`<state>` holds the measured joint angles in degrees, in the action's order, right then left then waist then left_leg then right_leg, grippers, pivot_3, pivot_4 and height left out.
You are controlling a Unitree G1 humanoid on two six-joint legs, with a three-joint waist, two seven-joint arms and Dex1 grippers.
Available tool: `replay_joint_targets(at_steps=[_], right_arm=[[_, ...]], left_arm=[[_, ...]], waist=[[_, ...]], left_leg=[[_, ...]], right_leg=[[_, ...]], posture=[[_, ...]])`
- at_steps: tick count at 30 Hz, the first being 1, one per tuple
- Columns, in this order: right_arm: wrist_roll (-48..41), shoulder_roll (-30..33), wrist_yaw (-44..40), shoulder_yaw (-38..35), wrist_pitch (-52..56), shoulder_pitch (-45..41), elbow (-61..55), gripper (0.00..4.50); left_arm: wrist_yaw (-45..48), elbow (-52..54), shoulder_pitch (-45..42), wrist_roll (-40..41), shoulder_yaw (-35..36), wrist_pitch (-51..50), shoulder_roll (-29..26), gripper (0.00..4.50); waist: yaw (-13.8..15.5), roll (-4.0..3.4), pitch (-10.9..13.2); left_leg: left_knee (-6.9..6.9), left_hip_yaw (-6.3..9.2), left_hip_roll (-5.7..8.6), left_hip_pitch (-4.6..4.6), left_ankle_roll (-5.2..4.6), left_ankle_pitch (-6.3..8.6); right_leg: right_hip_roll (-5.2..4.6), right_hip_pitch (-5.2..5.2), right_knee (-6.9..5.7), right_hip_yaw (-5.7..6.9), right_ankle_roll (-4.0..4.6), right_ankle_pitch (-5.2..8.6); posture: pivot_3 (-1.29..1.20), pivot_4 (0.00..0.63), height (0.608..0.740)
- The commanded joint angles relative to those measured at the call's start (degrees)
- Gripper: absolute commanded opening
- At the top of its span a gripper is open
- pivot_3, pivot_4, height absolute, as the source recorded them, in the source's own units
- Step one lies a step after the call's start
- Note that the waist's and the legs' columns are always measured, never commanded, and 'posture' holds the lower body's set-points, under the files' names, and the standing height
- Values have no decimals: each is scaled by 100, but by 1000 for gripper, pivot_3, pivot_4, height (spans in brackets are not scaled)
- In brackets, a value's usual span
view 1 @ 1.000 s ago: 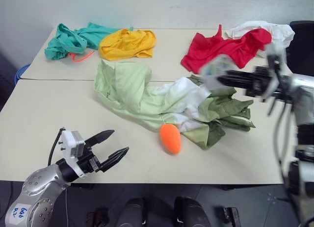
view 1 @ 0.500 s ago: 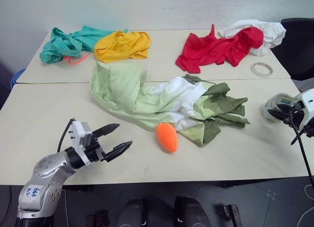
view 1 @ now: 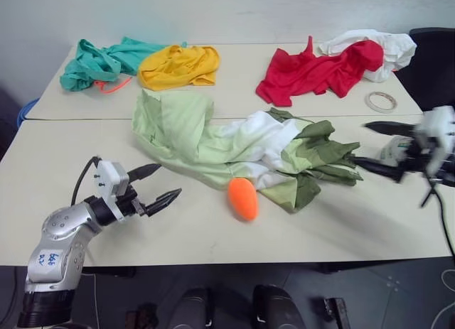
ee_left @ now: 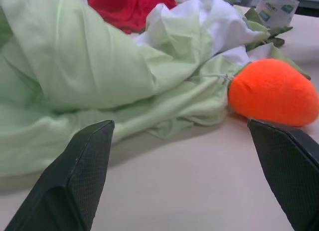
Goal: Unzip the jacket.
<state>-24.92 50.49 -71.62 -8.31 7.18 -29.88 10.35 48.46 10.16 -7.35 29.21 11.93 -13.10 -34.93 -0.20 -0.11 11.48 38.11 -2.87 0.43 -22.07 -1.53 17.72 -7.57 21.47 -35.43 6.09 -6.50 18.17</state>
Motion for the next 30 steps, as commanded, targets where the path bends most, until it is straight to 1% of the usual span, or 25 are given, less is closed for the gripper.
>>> replay_joint_targets(at_steps=[1, 3, 7, 9, 11, 15, 19, 20, 21, 22, 25, 27, 30], right_arm=[[383, -650, 396, 811, 325, -537, -418, 4464], [816, -1194, 650, 1292, 228, -1003, -135, 4464], [1621, -2011, 1190, 1887, -158, -1773, 832, 4464], [1949, -2318, 1320, 2147, -346, -2089, 1296, 4080], [2217, -2524, 1442, 2310, -524, -2335, 1691, 3509], [2653, -2685, 1383, 2588, -934, -2679, 2331, 2092], [2819, -2864, 1536, 2528, -1410, -2973, 2906, 577], [2823, -2938, 1732, 2437, -1581, -3065, 3074, 184], [2830, -2991, 1876, 2367, -1690, -3144, 3218, 29], [2887, -3038, 2175, 2291, -1892, -3262, 3411, 29], [3014, -3153, 3426, 1959, -2376, -3827, 4266, 29], [3048, -3179, 3952, 1804, -2522, -4148, 4812, 29], [3082, -3214, 4516, 1613, -2593, -4491, 5450, 29]], left_arm=[[161, -128, -192, -94, -146, 93, -25, 4500], [166, -244, -351, -187, -241, 150, 17, 4500], [85, -298, -504, -288, -344, 174, 136, 4500], [45, -210, -425, -294, -368, 163, 188, 4500], [32, -109, -324, -235, -364, 55, 200, 4500], [-105, 196, 82, -194, -239, -11, 234, 4500], [-291, 363, 258, -190, -179, -50, 284, 4500], [-329, 388, 285, -189, -172, -45, 302, 4500], [-353, 402, 299, -189, -174, -41, 312, 4500], [-367, 408, 309, -192, -175, -31, 321, 4500], [-391, 386, 303, -215, -194, 17, 353, 4500], [-380, 340, 268, -225, -209, 65, 379, 4500], [-365, 260, 214, -244, -219, 128, 408, 4500]], waist=[[5, 0, 0], [-1, -1, 1], [24, 0, 1], [18, 0, 1], [-1, 1, 1], [-20, 0, 1], [-52, 0, 1], [-57, 0, 1], [-79, 0, 1], [-91, 0, 1], [-149, 0, 1], [-154, 0, 1], [-161, 0, 1]], left_leg=[[0, -2, 0, -2, 2, 1], [-2, -2, -1, -6, 4, 2], [4, -1, 2, -17, 1, -1], [7, 0, 8, -19, -4, -3], [7, 2, 15, -21, -8, -4], [6, 4, 16, -20, -9, -4], [7, 5, 13, -18, -7, -7], [7, 5, 13, -17, -6, -8], [7, 5, 12, -16, -5, -8], [7, 5, 12, -16, -5, -9], [5, 6, 12, -17, -4, -9], [2, 6, 12, -18, -2, -10], [-1, 6, 11, -18, -1, -10]], right_leg=[[1, 5, -2, 0, 0, 0], [3, 12, -3, 2, 0, 0], [8, 18, -6, 8, 0, 0], [8, 17, -6, 9, 0, 0], [7, 17, -7, 8, 0, 0], [6, 17, -9, 8, 0, 0], [4, 17, -13, 7, 0, 0], [4, 17, -15, 6, 0, 0], [3, 17, -16, 6, 0, 0], [3, 17, -17, 6, 0, 0], [4, 19, -18, 6, 0, 0], [4, 24, -19, 5, 0, 0], [5, 23, -18, 4, 1, 0]], posture=[[0, 150, 740], [0, 150, 740], [0, 150, 740], [0, 150, 740], [0, 150, 740], [0, 150, 740], [0, 150, 740], [0, 150, 740], [0, 150, 740], [0, 150, 740], [0, 150, 740], [0, 150, 740], [0, 150, 740]])
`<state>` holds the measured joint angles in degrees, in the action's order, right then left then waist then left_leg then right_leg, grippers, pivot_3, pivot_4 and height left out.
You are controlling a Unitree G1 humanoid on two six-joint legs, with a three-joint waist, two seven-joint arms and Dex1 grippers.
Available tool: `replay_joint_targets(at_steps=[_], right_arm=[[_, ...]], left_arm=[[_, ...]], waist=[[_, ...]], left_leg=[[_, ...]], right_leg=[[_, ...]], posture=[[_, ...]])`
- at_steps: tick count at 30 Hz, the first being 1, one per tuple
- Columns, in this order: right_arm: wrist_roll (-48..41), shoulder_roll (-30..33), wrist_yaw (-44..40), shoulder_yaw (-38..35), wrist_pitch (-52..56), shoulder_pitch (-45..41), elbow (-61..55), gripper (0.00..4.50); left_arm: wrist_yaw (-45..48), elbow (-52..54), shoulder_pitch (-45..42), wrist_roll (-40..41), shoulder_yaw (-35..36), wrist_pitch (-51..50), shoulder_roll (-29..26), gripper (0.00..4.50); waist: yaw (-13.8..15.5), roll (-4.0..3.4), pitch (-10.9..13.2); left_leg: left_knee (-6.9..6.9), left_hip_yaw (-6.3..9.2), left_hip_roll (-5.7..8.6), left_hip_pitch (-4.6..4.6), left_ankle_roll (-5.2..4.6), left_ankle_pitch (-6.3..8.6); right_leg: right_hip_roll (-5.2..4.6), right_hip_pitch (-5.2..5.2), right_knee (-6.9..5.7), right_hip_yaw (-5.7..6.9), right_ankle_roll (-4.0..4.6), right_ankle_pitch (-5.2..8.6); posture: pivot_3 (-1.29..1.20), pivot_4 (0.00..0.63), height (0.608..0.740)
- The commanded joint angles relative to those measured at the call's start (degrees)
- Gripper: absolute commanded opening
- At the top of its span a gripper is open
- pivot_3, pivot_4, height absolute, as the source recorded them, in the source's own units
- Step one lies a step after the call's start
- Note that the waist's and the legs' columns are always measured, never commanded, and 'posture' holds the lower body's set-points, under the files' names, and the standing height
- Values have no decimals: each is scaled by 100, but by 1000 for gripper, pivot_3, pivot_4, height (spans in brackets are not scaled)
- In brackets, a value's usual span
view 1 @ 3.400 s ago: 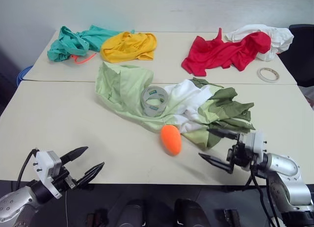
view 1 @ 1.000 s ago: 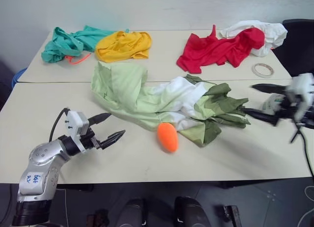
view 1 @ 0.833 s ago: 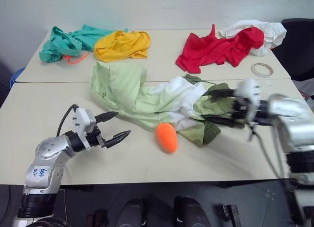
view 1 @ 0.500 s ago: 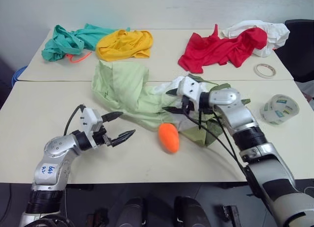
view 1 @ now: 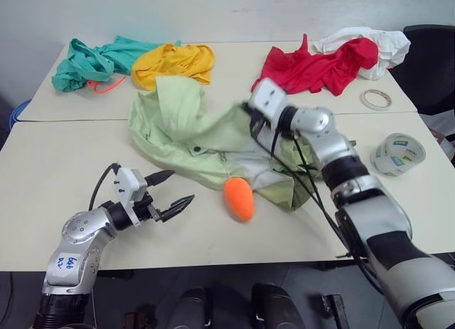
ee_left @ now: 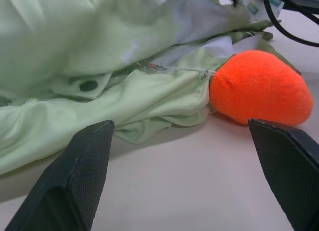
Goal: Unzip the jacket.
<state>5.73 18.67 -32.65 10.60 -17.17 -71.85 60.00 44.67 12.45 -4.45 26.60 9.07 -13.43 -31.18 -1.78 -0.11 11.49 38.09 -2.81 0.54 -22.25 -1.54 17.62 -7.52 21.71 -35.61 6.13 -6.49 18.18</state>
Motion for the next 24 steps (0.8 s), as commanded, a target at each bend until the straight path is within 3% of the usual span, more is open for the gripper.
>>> replay_joint_targets(at_steps=[1, 6, 8, 10, 15, 18, 21, 24], right_arm=[[63, -16, 918, -327, -91, -411, 727, 29], [296, 37, 2346, -482, 403, -623, 1426, 29], [177, -92, 2320, -632, 532, -632, 1476, 191], [-16, -179, 2170, -867, 377, -573, 1436, 601], [-38, 135, 1641, -1045, -319, -523, 1226, 2383], [-585, 487, -98, -1281, -758, -246, 691, 3423], [-1363, 883, -1956, -1485, -413, 378, -337, 4446], [-2013, 1554, -3378, -1387, 746, 1560, -2170, 4446]], left_arm=[[20, -19, -109, -6, 58, 206, 46, 4500], [-6, -303, -328, -135, 2, 437, 163, 4500], [-40, -390, -399, -199, -29, 515, 212, 4500], [-113, -486, -488, -303, -73, 590, 275, 4500], [-240, -732, -733, -527, -115, 693, 326, 4500], [-199, -984, -927, -762, -98, 948, 188, 4500], [249, -1189, -1026, -931, -256, 1248, -86, 4500], [681, -1429, -1107, -1130, -461, 1644, -341, 4500]], waist=[[4, 0, 0], [8, 0, 0], [0, 0, 0], [-3, -1, 0], [-15, -1, 0], [18, 0, 0], [34, 1, -1], [67, 1, -1]], left_leg=[[0, -1, 0, 0, 0, 0], [1, 0, 0, -3, -1, -1], [0, 0, 0, -4, -1, -1], [0, -3, 0, -4, -1, -1], [-3, -4, -1, -4, -2, -1], [-3, -5, 0, -4, -3, -2], [-2, -3, 0, -5, -5, -1], [-1, 3, 1, -4, -9, 2]], right_leg=[[0, 0, 0, 0, 0, 0], [0, -2, -1, -2, 0, 0], [2, -2, 0, -2, 0, 0], [5, -1, 1, -1, 0, 0], [9, 1, 0, -1, 0, 0], [10, 1, 1, -1, 0, 0], [12, -4, 4, 1, 0, 0], [7, -11, 6, 0, 0, 0]], posture=[[0, 150, 740], [0, 150, 740], [0, 150, 740], [0, 150, 740], [0, 150, 740], [0, 150, 740], [0, 150, 740], [0, 150, 740]])
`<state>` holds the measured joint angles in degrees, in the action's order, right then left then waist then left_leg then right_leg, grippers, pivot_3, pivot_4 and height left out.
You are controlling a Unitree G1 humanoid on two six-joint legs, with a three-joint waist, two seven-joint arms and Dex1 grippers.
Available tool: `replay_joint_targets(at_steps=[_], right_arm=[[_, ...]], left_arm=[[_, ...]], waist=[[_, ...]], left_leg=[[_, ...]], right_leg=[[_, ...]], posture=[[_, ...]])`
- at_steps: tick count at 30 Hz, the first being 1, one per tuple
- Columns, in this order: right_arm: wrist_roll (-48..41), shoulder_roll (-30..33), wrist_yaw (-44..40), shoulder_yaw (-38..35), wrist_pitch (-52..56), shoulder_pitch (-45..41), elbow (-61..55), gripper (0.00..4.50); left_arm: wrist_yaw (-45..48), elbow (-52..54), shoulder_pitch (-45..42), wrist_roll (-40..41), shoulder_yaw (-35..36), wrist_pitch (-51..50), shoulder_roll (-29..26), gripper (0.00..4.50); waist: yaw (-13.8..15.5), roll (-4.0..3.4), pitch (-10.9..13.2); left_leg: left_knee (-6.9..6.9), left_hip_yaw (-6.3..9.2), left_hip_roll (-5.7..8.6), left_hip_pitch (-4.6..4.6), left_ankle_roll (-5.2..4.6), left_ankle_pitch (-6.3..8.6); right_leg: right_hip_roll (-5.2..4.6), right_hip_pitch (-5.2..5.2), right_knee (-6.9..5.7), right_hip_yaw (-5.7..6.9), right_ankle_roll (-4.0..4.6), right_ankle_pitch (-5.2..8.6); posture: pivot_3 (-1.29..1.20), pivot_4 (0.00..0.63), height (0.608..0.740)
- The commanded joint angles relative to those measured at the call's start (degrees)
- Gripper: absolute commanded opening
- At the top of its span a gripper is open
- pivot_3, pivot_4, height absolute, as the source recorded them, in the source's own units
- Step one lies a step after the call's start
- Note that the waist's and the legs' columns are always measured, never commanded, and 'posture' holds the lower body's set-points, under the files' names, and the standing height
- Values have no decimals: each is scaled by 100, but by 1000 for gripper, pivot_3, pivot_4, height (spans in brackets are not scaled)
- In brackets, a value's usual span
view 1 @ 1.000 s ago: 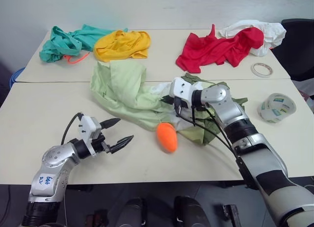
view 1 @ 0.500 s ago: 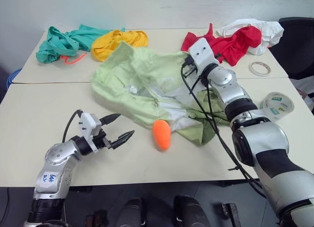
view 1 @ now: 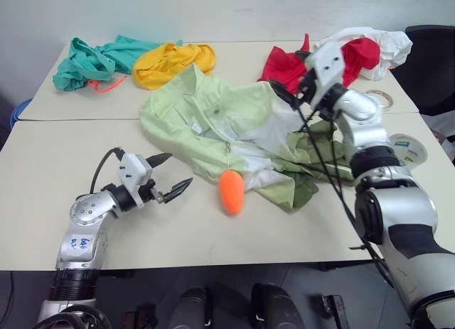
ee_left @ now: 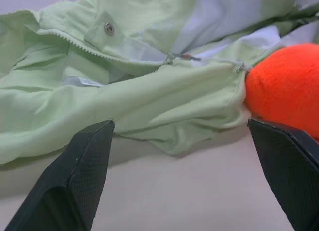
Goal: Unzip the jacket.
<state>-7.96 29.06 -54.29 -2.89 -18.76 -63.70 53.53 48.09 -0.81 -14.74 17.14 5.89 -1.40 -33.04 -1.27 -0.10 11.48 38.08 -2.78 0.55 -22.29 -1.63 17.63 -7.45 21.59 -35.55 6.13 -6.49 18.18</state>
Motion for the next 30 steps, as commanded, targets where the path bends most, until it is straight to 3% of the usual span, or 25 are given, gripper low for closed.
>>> replay_joint_targets(at_steps=[1, 5, 12, 18, 24, 26, 30], right_arm=[[-792, 815, -1531, 71, 1511, 1230, -2209, 4446], [-1438, 1872, -2028, 51, 3274, 3274, -4787, 4446], [-1629, 2126, -1176, -374, 4358, 5247, -6565, 4446], [-1238, 1763, -82, -195, 4756, 5712, -6994, 4446], [-782, 1124, 856, 150, 4666, 5550, -6994, 4446], [-654, 993, 976, 230, 4503, 5500, -6831, 4500], [-659, 859, 887, 305, 4265, 5494, -6708, 3595]], left_arm=[[379, -246, -174, -224, -193, 547, -138, 4500], [588, -815, -582, -777, -789, 1264, -6, 4500], [249, -1992, -1560, -1289, -1201, 1739, 613, 4500], [-117, -3187, -2258, -1866, -1433, 2197, 788, 4500], [-256, -4518, -3002, -2140, -1599, 2543, 1043, 4500], [-196, -4855, -3208, -2143, -1627, 2606, 1190, 4100], [178, -5400, -3447, -2189, -1756, 2539, 1390, 2989]], waist=[[63, 0, 0], [190, -6, 3], [227, 6, 1], [282, 11, 1], [291, 17, -2], [299, 19, -3], [329, 23, -5]], left_leg=[[0, 2, 2, 0, -1, 1], [4, 0, 3, -3, -3, 2], [18, -20, -2, 14, -3, -2], [15, -23, 6, 7, -6, -3], [22, -20, 12, 8, -13, -8], [22, -19, 20, 7, -19, -11], [22, -16, 29, 5, -25, -13]], right_leg=[[-2, 0, -1, 2, 0, 0], [-5, 1, 5, 11, 0, 0], [-6, -2, -9, 2, -3, -12], [-1, 1, -1, 6, -5, -13], [-2, -3, -6, 10, -9, -15], [-9, -3, -6, 9, -15, -18], [-12, -5, -5, 11, -18, -20]], posture=[[0, 150, 740], [0, 150, 740], [0, 150, 740], [0, 150, 740], [0, 150, 740], [0, 150, 740], [0, 150, 740]])
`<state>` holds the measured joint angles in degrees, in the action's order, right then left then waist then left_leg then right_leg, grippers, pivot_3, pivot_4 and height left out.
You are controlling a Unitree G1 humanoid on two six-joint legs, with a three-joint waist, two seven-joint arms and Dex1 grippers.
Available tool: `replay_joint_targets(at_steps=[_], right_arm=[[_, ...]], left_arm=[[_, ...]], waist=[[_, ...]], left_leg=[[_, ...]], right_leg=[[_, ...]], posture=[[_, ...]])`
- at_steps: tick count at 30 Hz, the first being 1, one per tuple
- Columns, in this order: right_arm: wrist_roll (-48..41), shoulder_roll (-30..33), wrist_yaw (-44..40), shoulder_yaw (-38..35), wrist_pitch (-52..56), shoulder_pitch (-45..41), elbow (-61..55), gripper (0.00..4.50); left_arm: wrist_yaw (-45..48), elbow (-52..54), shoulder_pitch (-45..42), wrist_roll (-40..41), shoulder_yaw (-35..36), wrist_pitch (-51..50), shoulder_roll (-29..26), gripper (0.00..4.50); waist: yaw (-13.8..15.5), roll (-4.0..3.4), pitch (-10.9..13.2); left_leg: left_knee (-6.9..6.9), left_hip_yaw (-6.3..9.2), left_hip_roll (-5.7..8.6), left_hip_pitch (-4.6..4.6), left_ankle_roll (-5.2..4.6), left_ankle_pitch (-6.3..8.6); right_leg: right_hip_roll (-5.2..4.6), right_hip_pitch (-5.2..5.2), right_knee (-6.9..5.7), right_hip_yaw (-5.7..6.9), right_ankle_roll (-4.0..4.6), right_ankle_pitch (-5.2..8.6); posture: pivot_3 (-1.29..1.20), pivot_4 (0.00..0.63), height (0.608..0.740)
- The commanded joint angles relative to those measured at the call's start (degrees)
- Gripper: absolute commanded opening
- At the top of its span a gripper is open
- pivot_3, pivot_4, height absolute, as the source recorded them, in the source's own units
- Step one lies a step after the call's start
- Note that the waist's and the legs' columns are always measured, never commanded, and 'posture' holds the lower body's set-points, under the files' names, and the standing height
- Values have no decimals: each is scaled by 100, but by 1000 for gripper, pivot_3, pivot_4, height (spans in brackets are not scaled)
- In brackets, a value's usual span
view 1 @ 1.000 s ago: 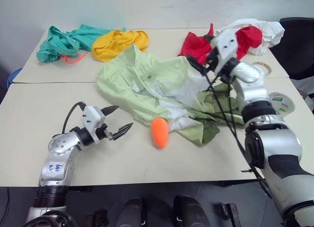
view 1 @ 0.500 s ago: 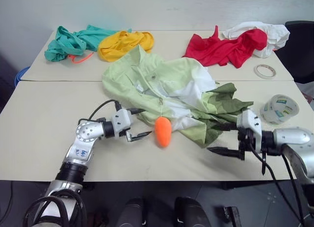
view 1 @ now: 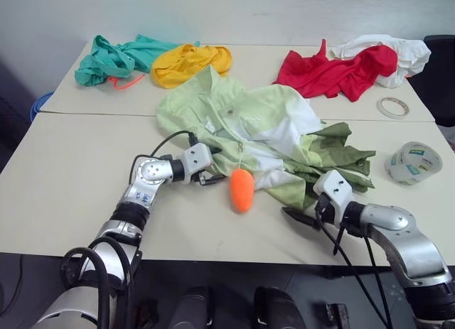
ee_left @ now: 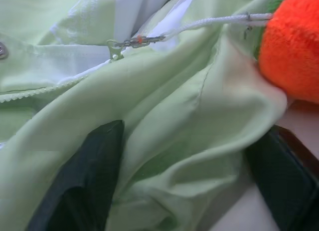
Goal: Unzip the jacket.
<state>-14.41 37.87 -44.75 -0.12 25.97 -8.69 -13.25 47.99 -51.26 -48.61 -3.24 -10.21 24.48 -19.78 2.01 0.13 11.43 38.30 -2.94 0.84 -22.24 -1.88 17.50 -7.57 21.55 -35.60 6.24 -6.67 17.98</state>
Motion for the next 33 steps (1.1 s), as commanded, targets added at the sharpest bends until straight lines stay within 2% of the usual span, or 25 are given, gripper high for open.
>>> replay_joint_targets(at_steps=[1, 6, 8, 9, 10, 11, 14, 18, 21, 25, 29, 32, 33], right_arm=[[-112, -2, -197, 28, -195, 22, -111, 3254], [-1268, 203, -1392, -137, -97, 381, -960, 1576], [-1730, 367, -1584, -245, 267, 542, -1343, 949], [-2147, 615, -1734, -371, 651, 739, -1691, 592], [-2539, 828, -1844, -500, 981, 907, -1958, 286], [-2902, 1019, -1869, -693, 1278, 1084, -2172, 18], [-3225, 1227, -1589, -1299, 1539, 1404, -2319, 18], [-3387, 1282, -1651, -2211, 1354, 1597, -2051, 18], [-2944, 1387, -1856, -2513, 883, 1734, -1725, 585], [-1940, 1502, -2134, -2176, -259, 1597, -904, 1947], [-1752, 1568, -2520, -1711, -536, 1339, -669, 3354], [-1763, 1702, -2746, -1410, -353, 1239, -653, 4389], [-1736, 1708, -2740, -1371, -360, 1207, -642, 4454]], left_arm=[[377, -399, -53, -136, -172, -123, 71, 2665], [1349, -11, 302, 129, -170, -579, -104, 1142], [2015, 612, 683, 421, -208, -882, -293, 528], [2361, 1268, 1073, 634, -232, -1189, -542, 210], [2582, 1833, 1396, 800, -236, -1438, -752, 1], [2720, 2459, 1742, 974, -200, -1676, -990, 0], [2837, 4147, 2706, 1535, 54, -2448, -1660, 0], [2585, 5372, 3586, 1874, 414, -2998, -2191, 0], [2227, 5860, 4004, 2020, 659, -3314, -2294, 0], [1872, 6017, 4254, 1937, 743, -3415, -2227, 0], [1670, 5962, 4136, 1806, 667, -3398, -2144, 0], [1633, 5878, 4016, 1766, 627, -3371, -2119, 0], [1627, 5855, 3987, 1761, 618, -3367, -2116, 0]], waist=[[-1, 0, 0], [-43, 2, -1], [-84, 1, -2], [-115, 2, -4], [-144, 0, -4], [-180, -1, -5], [-235, 15, -13], [-189, 9, -10], [-91, 7, -9], [-46, 7, -9], [-57, 6, -9], [-55, 6, -9], [-51, 6, -9]], left_leg=[[0, 0, 1, 0, -1, -1], [-3, 1, 0, 1, -2, -1], [-7, 4, -3, 2, -3, 1], [-11, 0, -3, 5, -3, 3], [-13, -1, -7, 11, 0, 6], [-20, 0, -10, 9, 0, 8], [-16, 11, -42, 15, 18, 23], [-12, 14, -53, 18, 23, 23], [-12, 15, -51, 16, 18, 27], [-12, 11, -49, 12, 13, 32], [-13, 6, -50, 12, 16, 30], [-12, 2, -50, 13, 17, 28], [-12, 1, -50, 12, 17, 28]], right_leg=[[0, 0, 0, 0, 0, 0], [3, -2, 2, 2, -1, 0], [4, -3, 5, 3, 0, 0], [4, -2, 7, 0, -1, 0], [5, -4, 6, 2, 0, 0], [3, -2, 13, 1, 1, 1], [-7, -15, 27, -9, 7, 1], [-8, -21, 47, -14, 20, -2], [-15, -21, 62, -16, 26, -5], [-14, -18, 67, -17, 26, -6], [-6, -13, 56, -15, 26, -6], [-2, -12, 53, -13, 26, -6], [-3, -12, 51, -12, 26, -6]], posture=[[0, 150, 740], [0, 150, 740], [0, 150, 740], [0, 150, 740], [0, 150, 740], [0, 150, 740], [0, 150, 740], [0, 150, 740], [0, 150, 740], [0, 150, 740], [0, 150, 740], [0, 150, 740], [0, 150, 740]])
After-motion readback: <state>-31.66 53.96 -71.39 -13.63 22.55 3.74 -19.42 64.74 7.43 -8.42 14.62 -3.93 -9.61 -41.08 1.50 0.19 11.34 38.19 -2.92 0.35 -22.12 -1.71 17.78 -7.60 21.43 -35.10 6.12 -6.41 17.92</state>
